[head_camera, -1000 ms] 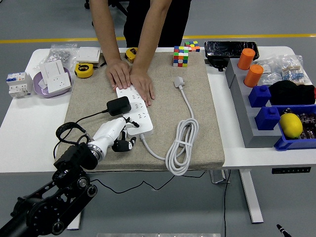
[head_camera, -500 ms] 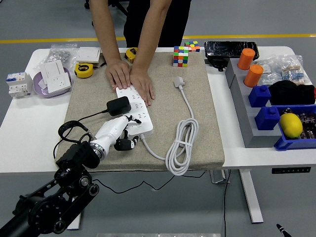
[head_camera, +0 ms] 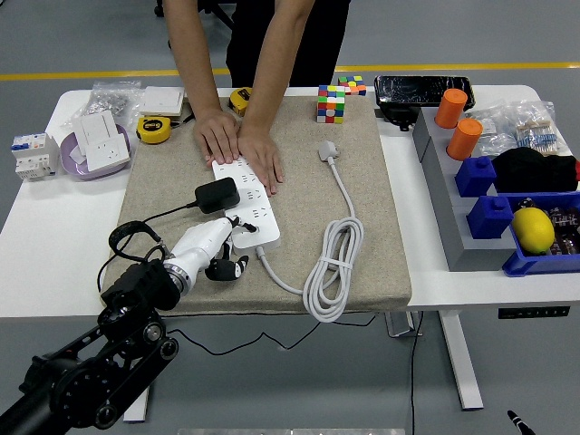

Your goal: Pick up the plug,place it near the board,insert it into the board,press the button

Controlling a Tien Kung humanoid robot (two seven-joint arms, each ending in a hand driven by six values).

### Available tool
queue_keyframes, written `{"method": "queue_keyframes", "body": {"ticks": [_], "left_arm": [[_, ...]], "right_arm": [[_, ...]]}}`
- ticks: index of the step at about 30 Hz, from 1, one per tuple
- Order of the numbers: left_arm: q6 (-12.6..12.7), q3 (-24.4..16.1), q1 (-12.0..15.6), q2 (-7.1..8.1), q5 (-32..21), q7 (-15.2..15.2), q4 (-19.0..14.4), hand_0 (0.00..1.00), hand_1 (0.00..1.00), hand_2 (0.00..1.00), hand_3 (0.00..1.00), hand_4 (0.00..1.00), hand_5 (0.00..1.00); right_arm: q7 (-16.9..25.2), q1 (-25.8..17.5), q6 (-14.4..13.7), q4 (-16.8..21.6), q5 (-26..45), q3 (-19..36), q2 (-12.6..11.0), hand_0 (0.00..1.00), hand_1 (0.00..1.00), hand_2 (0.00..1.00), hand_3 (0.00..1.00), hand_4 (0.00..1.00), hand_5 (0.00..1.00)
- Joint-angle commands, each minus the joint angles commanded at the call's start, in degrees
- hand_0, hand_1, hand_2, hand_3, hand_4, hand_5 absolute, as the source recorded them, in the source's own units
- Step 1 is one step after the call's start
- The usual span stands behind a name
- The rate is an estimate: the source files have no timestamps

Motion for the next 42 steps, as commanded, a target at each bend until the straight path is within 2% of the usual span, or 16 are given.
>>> {"method": "queue_keyframes", "body": {"ticks": [7, 8, 13, 14, 16, 19, 20, 22, 25, 26, 28, 31, 32, 34, 38, 42], "left_arm": [[2.9, -1.0, -0.1, 0.49, 0.8, -2.5, -3.1, 0.174, 0.01, 0.141, 0.703, 0.602, 0.002], [3.1, -1.2, -0.2, 0.62, 0.8, -2.8, -3.9, 0.214, 0.051, 0.17, 0.693, 0.599, 0.002], [2.7, -3.0, -1.6, 1.09, -1.1, -5.2, -8.3, 0.214, 0.051, 0.17, 0.693, 0.599, 0.002], [2.8, -3.3, -1.9, 1.07, -1.7, -5.6, -8.6, 0.292, 0.256, 0.357, 0.649, 0.572, 0.002], [4.1, -4.2, -3.0, 0.88, -4.5, -7.7, -8.4, 0.292, 0.256, 0.357, 0.649, 0.572, 0.002], [7.4, -5.5, -4.5, 0.33, -8.1, -10.3, -6.5, 0.292, 0.256, 0.357, 0.649, 0.572, 0.002], [8.7, -5.8, -5.1, 0.12, -9.4, -10.9, -5.7, 0.613, 0.771, 0.7, 0.681, 0.818, 0.102], [11.3, -6.6, -6.1, -0.46, -10.5, -12.1, -3.9, 0.613, 0.771, 0.7, 0.681, 0.818, 0.102], [16.1, -7.5, -7.5, -1.62, -16.2, -15.9, -0.4, 0.613, 0.771, 0.7, 0.681, 0.818, 0.102], [17.6, -7.9, -8.0, -2.29, -18.4, -17.6, 1.2, 0.91, 0.985, 0.935, 0.89, 0.998, 0.269], [19.2, -9.0, -8.9, -3.46, -23.2, -20.4, 4.2, 0.91, 0.985, 0.935, 0.89, 0.998, 0.269], [18.9, -10.4, -9.9, -4.38, -30.5, -21.9, 8.1, 0.91, 0.985, 0.935, 0.89, 0.998, 0.269], [18.6, -10.7, -10.2, -4.47, -32.5, -22.0, 9.0, 0.998, 0.998, 0.998, 0.998, 0.998, 0.363], [18.1, -11.2, -10.8, -4.7, -35.2, -21.9, 11.2, 0.998, 0.998, 0.998, 0.998, 0.998, 0.363], [16.6, -12.2, -11.5, -4.84, -32.5, -19.7, 14.5, 0.998, 0.998, 0.998, 0.998, 0.998, 0.37], [14.9, -12.4, -12.3, -4.26, -24.3, -15.7, 16.0, 0.998, 0.998, 0.998, 0.998, 0.998, 0.37]], "right_arm": [[0.0, -0.1, 0.0, 0.0, 0.0, 0.0, 0.1, 0.803, 0.735, 0.728, 0.755, 0.998, 0.998], [0.0, -0.1, 0.0, 0.0, 0.1, 0.0, 0.1, 0.803, 0.735, 0.728, 0.755, 0.998, 0.998], [-0.1, -0.2, -0.1, 0.0, 0.1, 0.0, 0.1, 0.803, 0.735, 0.728, 0.755, 0.998, 0.998], [-0.1, -0.2, -0.1, 0.0, 0.1, 0.0, 0.1, 0.802, 0.735, 0.727, 0.755, 0.998, 0.998], [-0.1, -0.2, 0.0, 0.0, 0.1, 0.0, 0.2, 0.802, 0.735, 0.727, 0.755, 0.998, 0.998], [-0.1, -0.1, 0.0, 0.0, 0.2, -0.2, 0.2, 0.802, 0.735, 0.727, 0.755, 0.998, 0.998], [-0.1, 0.0, 0.0, 0.0, 0.1, -0.2, 0.2, 0.803, 0.735, 0.727, 0.755, 0.998, 0.998], [-0.1, 0.0, 0.0, 0.0, 0.1, -0.2, 0.2, 0.803, 0.735, 0.727, 0.755, 0.998, 0.998], [-0.2, 0.0, 0.0, 0.0, -0.2, -0.1, 0.2, 0.803, 0.735, 0.727, 0.755, 0.998, 0.998], [-0.2, -0.1, 0.0, 0.0, -0.2, -0.1, 0.2, 0.803, 0.735, 0.727, 0.755, 0.998, 0.998], [-0.3, -0.1, 0.1, 0.0, -0.4, -0.1, 0.2, 0.803, 0.735, 0.727, 0.755, 0.998, 0.998], [-0.2, 0.0, 0.0, 0.0, -0.1, -0.4, 0.2, 0.803, 0.735, 0.727, 0.755, 0.998, 0.998], [-0.2, 0.0, 0.0, 0.0, -0.1, -0.4, 0.2, 0.803, 0.735, 0.728, 0.755, 0.998, 0.998], [-0.3, -0.1, 0.1, 0.0, -0.3, -0.3, 0.2, 0.803, 0.735, 0.728, 0.755, 0.998, 0.998], [-0.3, -0.2, 0.1, 0.0, -0.3, -0.2, 0.2, 0.802, 0.735, 0.728, 0.755, 0.998, 0.998], [-0.3, -0.3, 0.0, 0.0, -0.3, -0.3, 0.2, 0.802, 0.735, 0.728, 0.755, 0.998, 0.998]]}}
